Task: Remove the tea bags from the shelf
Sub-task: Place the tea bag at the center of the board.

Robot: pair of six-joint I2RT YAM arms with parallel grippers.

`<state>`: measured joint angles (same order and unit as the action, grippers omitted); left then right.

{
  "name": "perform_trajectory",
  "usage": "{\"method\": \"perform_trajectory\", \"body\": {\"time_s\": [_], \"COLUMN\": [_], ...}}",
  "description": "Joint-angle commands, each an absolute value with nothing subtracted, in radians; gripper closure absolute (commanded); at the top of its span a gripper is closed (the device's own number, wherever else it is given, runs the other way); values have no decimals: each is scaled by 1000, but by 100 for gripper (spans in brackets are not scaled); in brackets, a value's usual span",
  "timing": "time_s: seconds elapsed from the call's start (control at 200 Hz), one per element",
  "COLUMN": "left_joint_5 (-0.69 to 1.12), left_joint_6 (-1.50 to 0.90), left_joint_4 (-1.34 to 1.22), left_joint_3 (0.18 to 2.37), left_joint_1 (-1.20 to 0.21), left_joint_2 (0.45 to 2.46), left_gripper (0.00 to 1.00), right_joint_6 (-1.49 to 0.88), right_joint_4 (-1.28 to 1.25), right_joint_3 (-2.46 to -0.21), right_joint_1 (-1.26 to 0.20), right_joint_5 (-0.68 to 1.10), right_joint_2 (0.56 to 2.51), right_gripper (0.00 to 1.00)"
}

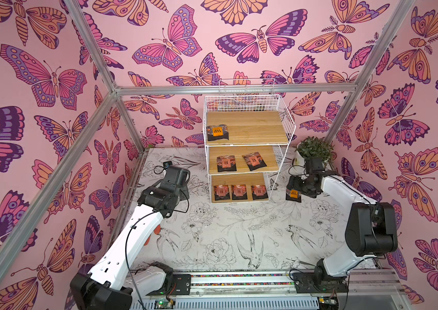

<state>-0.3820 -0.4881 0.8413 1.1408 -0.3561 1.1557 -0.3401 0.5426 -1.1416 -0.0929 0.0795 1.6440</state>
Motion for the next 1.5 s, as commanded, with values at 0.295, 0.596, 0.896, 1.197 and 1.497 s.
{"method": "perform_trajectory", "body": {"time_s": [0.295, 0.596, 0.896, 1.197, 1.497], "left_joint_5": [-463, -430, -379, -325, -311], "left_joint_6": [-523, -538, -528, -526, -530], "left_joint_4": [792, 726, 690, 639, 636], "left_joint_3": [1029, 1017, 1080, 1104, 1114], "left_joint_1": [-308, -308, -308, -309, -313], "left_joint_2": [1260, 1444, 1621, 1706, 1708], "left_gripper": [100, 100, 100, 100, 85], "right_joint_6": [-346, -334, -333, -330, -325], "right_joint_4": [549, 566, 576, 584, 601], "right_joint_3": [-1177, -1189, -1193, -1204, -1226], "right_joint_1": [-87, -87, -87, -86, -87], "right_joint_5": [90, 77, 74, 69, 64], "right_joint_2": [1673, 1673, 1661, 1660, 1658], "right_gripper": [9, 8, 9, 8, 8]}}
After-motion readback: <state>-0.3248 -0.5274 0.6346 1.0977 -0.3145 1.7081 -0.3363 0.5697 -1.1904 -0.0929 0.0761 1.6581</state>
